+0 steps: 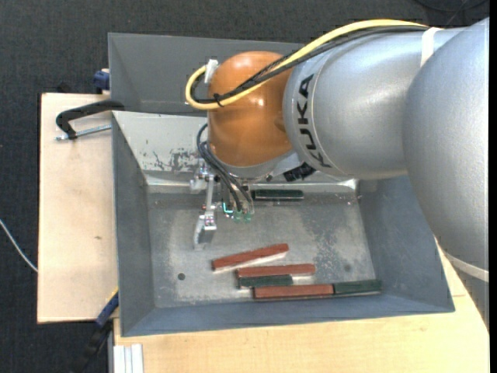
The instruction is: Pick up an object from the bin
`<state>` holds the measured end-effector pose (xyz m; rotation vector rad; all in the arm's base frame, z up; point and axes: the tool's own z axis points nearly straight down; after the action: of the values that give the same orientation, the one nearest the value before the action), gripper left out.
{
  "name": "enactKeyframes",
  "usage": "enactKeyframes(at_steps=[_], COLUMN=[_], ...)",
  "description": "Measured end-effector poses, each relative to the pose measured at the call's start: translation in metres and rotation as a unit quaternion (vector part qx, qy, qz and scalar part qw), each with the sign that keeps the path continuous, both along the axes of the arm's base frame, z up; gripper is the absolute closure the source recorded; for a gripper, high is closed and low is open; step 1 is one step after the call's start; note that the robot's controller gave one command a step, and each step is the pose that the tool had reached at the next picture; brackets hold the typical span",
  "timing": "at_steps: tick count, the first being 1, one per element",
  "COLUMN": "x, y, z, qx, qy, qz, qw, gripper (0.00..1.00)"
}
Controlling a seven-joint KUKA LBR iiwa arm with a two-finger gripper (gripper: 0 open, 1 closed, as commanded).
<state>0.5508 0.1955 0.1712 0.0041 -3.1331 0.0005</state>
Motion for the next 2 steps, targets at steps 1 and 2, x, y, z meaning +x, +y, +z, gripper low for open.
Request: enactKeyframes(at_steps=[1, 2], x=[0.002, -0.004], y=[-0.001, -0.036], z=[0.005, -0.039], qx=[0.001, 0.003], qy=[-0.0041, -0.0078], qz=[-0.001, -0.003], qw=[1.0000, 1.0000], gripper=[0.00, 0.00])
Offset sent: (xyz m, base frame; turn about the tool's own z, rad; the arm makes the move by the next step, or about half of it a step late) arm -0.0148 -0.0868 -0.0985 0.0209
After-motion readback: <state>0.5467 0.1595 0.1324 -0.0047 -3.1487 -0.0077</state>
